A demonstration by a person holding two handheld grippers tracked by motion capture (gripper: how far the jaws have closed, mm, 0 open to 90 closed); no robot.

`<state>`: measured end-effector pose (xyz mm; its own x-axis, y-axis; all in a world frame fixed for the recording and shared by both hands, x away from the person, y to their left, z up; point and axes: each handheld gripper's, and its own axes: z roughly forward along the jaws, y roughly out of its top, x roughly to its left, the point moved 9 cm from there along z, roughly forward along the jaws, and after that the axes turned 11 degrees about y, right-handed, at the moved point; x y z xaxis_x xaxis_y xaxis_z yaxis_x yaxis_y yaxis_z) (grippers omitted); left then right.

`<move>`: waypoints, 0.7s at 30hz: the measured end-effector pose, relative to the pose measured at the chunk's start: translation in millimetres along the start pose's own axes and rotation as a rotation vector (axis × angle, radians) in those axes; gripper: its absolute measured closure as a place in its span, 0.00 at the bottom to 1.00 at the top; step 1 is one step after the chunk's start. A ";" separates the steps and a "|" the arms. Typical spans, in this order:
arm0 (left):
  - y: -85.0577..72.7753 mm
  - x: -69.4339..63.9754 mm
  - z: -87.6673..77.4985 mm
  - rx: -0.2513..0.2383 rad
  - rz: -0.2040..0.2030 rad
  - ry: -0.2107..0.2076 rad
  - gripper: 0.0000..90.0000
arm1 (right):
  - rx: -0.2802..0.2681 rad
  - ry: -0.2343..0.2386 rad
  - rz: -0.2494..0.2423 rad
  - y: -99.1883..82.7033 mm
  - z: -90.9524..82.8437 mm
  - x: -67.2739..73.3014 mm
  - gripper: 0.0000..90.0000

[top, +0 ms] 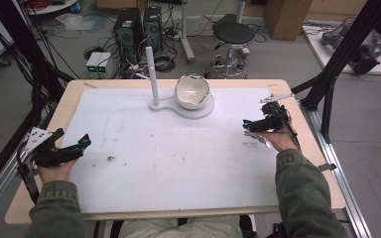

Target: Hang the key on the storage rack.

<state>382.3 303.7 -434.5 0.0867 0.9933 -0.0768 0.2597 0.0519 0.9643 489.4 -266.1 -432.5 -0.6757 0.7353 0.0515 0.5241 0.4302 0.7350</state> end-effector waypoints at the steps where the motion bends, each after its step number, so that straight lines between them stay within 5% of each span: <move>1: 0.0 0.3 0.0 0.001 -0.001 0.001 0.03 | 0.012 0.003 -0.001 0.1 1.9 -1.2 0.03; 21: -1.1 0.0 2.0 0.007 -0.009 -0.009 0.03 | 0.221 0.068 -0.012 -20.2 30.5 -24.0 0.05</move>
<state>383.9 303.5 -436.1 0.0927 0.9919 -0.0874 0.2674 0.0597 0.9617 510.8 -276.5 -469.2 -0.7118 0.6959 0.0949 0.6118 0.5480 0.5704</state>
